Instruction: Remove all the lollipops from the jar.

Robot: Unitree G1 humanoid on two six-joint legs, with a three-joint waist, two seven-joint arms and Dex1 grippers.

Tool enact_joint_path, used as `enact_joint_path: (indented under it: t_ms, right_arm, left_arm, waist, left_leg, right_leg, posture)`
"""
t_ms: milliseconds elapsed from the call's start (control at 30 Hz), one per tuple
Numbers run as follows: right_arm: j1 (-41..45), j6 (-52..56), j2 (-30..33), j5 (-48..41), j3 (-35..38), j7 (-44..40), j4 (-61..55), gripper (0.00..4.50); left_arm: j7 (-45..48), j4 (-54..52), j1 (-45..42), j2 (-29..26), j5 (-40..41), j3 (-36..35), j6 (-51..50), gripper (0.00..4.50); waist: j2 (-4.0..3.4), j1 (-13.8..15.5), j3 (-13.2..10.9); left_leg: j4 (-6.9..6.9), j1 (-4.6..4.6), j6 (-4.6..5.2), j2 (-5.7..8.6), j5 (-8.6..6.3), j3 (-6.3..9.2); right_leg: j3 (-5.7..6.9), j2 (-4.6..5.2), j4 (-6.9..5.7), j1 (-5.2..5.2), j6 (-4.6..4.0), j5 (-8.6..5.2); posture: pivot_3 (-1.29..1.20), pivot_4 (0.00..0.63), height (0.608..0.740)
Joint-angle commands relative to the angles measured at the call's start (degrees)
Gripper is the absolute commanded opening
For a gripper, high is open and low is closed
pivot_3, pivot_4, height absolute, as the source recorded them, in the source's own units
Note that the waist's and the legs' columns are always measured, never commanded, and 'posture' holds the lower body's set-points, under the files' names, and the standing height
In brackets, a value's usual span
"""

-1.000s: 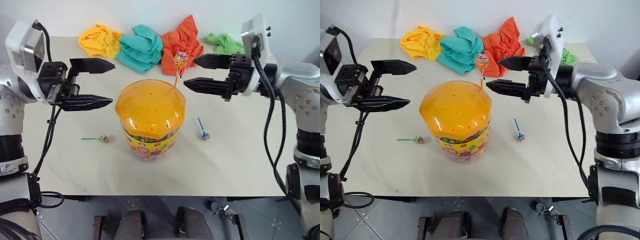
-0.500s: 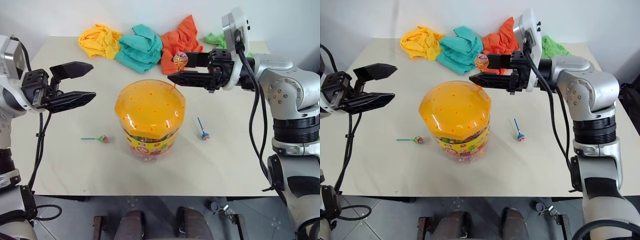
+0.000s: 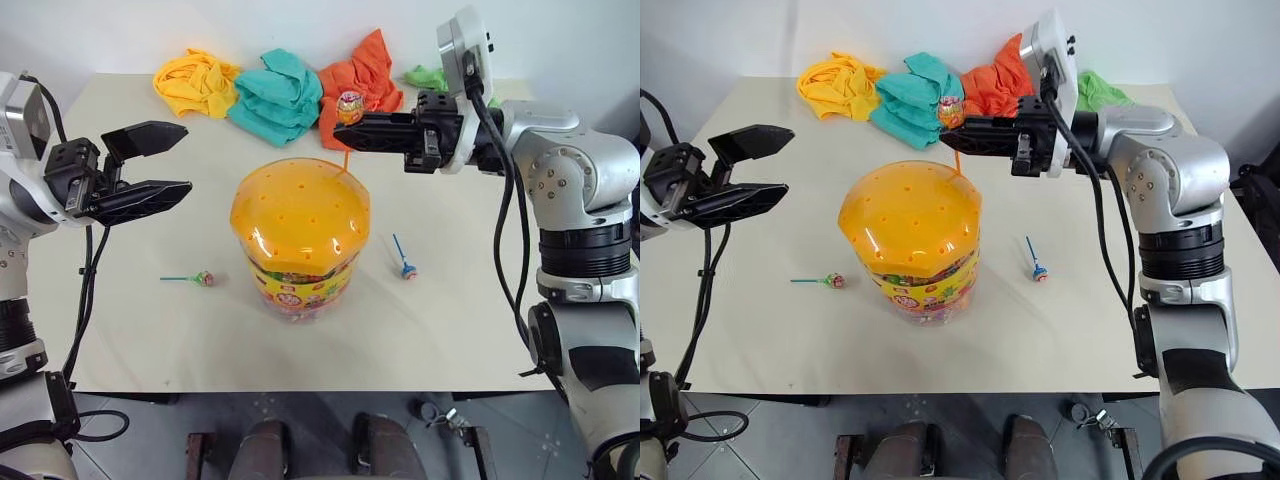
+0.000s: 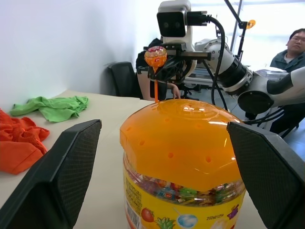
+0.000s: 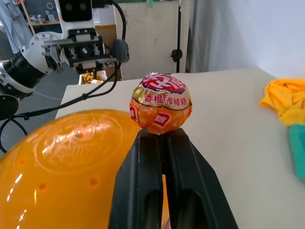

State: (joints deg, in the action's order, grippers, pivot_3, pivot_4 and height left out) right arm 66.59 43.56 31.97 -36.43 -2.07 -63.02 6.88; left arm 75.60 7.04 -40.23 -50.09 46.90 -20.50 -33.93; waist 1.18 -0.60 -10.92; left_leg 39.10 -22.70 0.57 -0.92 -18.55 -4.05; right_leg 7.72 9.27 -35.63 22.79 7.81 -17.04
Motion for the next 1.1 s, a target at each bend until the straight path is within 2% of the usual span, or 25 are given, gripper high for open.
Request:
enact_joint_path:
  t_ms: [33,267,400,533,633,800,933,1100]
  right_arm:
    - [3.6,-1.0,-0.2,-0.6,3.0,1.4,-1.3,0.02]
    - [5.4,2.9,2.9,-0.3,5.3,5.7,-2.1,0.02]
    - [3.8,9.9,9.3,-1.0,7.4,8.6,-5.6,0.02]
    - [-4.4,19.7,15.9,-2.4,12.2,13.9,-11.2,0.02]
    - [-13.2,24.9,17.8,-3.5,16.9,17.9,-16.5,0.02]
    - [-30.4,35.1,15.4,-5.4,25.1,26.3,-27.6,0.02]
    - [-35.8,39.3,10.4,-5.3,28.1,32.4,-32.0,0.02]
    - [-41.9,40.9,4.9,-4.5,28.6,37.1,-34.9,0.02]
  left_arm:
    - [1.8,-0.8,-3.0,0.2,0.6,1.0,0.8,4.5]
    - [8.2,3.7,-9.8,1.4,-1.5,6.9,2.5,4.5]
    - [12.7,6.4,-14.5,3.3,-3.7,11.1,4.4,4.5]
    - [15.7,9.8,-19.6,5.9,-6.5,14.7,7.9,4.5]
    - [16.7,11.3,-22.5,7.5,-7.4,17.1,9.5,4.5]
    - [16.9,12.5,-26.9,10.8,-7.2,21.6,10.7,4.5]
    - [16.9,12.7,-28.8,12.6,-5.5,22.9,8.9,4.5]
    - [16.4,11.6,-28.8,13.6,-7.5,24.3,7.4,4.5]
  waist:
    - [0.0,0.0,0.0]
    - [0.0,0.4,0.0]
    - [-0.01,0.7,0.0]
    - [0.02,0.7,0.0]
    - [0.02,0.7,0.0]
    - [0.02,0.7,0.0]
    - [0.01,0.5,0.0]
    - [0.01,0.7,0.0]
  left_leg:
    - [0.0,0.0,0.0,0.0,0.0,0.0]
    - [0.0,-0.01,0.0,0.02,0.0,-0.01]
    - [0.01,-0.1,0.0,0.03,0.0,-0.01]
    - [0.05,-0.25,0.0,0.04,0.0,0.06]
    - [0.06,-0.25,0.01,0.04,0.0,0.0]
    - [0.04,-0.35,0.01,0.02,0.0,-0.05]
    - [0.07,-0.36,0.0,0.01,0.01,-0.1]
    - [0.08,-0.38,-0.01,0.02,0.01,-0.1]
  right_leg:
    - [0.0,0.0,0.0,0.0,0.0,0.0]
    - [0.01,0.0,0.0,0.0,0.0,0.0]
    - [0.01,0.0,0.01,0.06,0.0,0.0]
    - [0.08,0.01,0.03,0.13,0.0,0.0]
    - [0.07,0.01,0.04,0.13,0.0,0.0]
    - [0.03,0.01,0.02,0.3,0.0,0.0]
    - [-0.04,0.0,-0.04,0.38,0.0,0.0]
    - [-0.08,0.0,-0.07,0.43,0.0,0.0]
  posture:
    - [0.0,0.15,0.74]
    - [0.0,0.15,0.74]
    - [0.0,0.15,0.74]
    - [0.0,0.15,0.74]
    - [0.0,0.15,0.74]
    - [0.0,0.15,0.74]
    - [0.0,0.15,0.74]
    - [0.0,0.15,0.74]
